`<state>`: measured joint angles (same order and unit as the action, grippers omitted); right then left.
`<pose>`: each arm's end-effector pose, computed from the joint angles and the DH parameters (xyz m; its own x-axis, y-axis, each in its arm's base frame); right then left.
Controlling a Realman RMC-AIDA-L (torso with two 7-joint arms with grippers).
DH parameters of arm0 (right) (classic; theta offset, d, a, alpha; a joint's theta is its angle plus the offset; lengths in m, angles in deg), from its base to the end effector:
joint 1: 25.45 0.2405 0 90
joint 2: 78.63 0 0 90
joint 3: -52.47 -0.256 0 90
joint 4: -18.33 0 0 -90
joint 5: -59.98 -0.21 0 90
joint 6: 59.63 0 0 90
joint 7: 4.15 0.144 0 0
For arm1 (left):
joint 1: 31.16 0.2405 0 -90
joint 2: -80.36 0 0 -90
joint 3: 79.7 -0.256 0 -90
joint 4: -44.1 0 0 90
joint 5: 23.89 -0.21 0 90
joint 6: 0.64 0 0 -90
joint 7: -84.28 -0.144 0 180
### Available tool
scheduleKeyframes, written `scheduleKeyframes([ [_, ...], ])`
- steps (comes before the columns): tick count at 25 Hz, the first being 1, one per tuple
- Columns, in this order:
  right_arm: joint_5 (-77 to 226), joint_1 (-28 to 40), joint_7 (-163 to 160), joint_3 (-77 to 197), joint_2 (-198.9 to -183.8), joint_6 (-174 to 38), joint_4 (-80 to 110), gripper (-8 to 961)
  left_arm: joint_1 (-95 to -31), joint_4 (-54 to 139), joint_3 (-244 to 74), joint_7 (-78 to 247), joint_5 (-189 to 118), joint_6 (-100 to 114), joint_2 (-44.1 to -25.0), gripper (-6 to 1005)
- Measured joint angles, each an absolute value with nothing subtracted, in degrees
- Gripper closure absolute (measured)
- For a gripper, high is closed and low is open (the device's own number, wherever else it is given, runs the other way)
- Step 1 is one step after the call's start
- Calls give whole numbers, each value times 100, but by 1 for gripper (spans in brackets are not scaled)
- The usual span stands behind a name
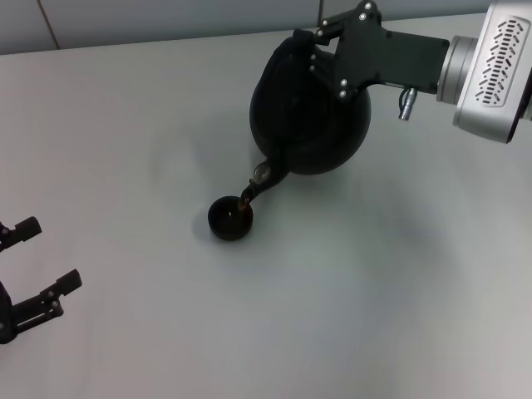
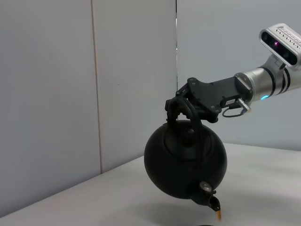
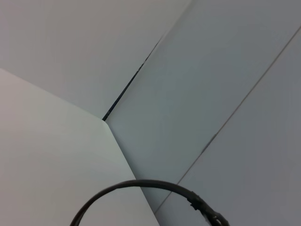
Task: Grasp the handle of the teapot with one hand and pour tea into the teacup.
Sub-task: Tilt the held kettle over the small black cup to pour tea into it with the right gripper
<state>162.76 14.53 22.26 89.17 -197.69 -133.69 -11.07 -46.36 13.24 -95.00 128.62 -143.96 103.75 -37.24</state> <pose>0.2194 0.4000 -0.0001 0.8689 0.4466 -0.2135 0.1899 -0.6990 -0.6894 -0.3433 0.2220 0.0329 0.7988 0.0450 0.5999 0.3660 -0.8277 -0.4254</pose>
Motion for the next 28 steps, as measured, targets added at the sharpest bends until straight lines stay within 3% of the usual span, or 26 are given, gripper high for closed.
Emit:
scheduleKeyframes([
  [28,15752,1363,2306,9201,-19824,-13241,-1094,860,-4628,1298,-9490,12876,-14330,10406,-3714,140],
])
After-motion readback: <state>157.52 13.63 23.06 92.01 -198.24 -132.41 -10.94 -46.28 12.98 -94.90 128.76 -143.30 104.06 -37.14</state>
